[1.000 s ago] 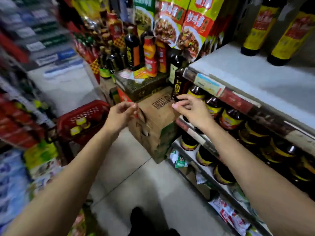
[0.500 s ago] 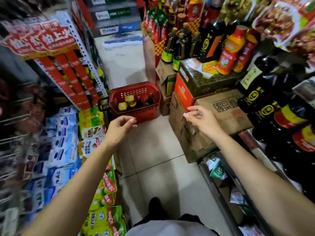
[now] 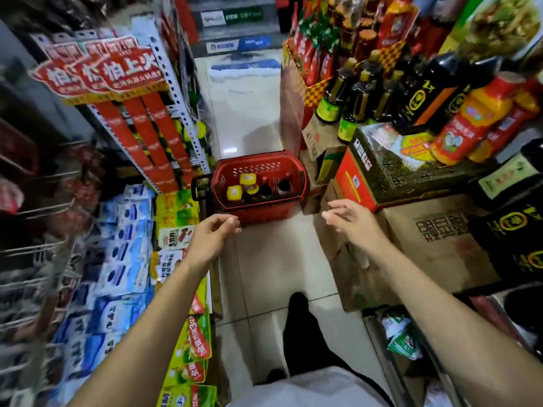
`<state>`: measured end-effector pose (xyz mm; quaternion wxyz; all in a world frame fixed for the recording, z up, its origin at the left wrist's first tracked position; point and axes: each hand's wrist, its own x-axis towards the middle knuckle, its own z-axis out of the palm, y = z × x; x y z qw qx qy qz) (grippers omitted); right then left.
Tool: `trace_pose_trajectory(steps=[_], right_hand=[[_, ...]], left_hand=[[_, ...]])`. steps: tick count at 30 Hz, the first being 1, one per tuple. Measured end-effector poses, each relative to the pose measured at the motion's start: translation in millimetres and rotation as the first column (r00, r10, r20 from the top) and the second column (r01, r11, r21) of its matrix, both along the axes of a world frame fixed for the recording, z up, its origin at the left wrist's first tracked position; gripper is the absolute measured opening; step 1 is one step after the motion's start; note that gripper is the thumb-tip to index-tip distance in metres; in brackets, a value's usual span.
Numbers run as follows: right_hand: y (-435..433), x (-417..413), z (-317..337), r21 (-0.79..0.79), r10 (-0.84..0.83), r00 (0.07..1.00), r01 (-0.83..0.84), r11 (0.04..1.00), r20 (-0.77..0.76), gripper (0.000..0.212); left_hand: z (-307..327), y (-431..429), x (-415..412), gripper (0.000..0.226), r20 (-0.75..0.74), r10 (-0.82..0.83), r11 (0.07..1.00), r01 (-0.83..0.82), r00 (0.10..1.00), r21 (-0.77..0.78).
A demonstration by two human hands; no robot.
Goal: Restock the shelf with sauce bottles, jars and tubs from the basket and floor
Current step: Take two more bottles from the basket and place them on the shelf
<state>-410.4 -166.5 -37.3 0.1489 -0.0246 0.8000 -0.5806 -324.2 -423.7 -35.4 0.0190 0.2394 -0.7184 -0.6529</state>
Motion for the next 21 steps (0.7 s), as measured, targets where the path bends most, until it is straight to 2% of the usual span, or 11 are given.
trace_pose_trajectory(steps=[5, 8, 14, 21], right_hand=[[-17, -71, -20, 0.004, 0.023, 0.999, -0.024, 1.0, 0.04, 0.024], [-26, -110, -28, 0.021, 0.07, 0.994, -0.072, 0.997, 0.082, 0.027], [-50, -192, -36, 0.037, 0.128, 0.984, -0.134, 0.99, 0.126, 0.021], [-84, -262, -54, 0.037, 0.105, 0.982, -0.112, 0.993, 0.156, 0.018]], left_hand=[[-4, -5, -69, 0.017, 0.046, 0.029, 1.0, -0.029, 0.999, -0.013], [-6, -9, -111, 0.012, 0.074, 0.041, 0.999, -0.04, 0.996, -0.014], [-5, -23, -186, 0.012, 0.107, 0.084, 0.996, -0.084, 0.991, 0.0], [-27, -56, -254, 0.017, 0.168, 0.085, 0.994, -0.096, 0.982, 0.054]])
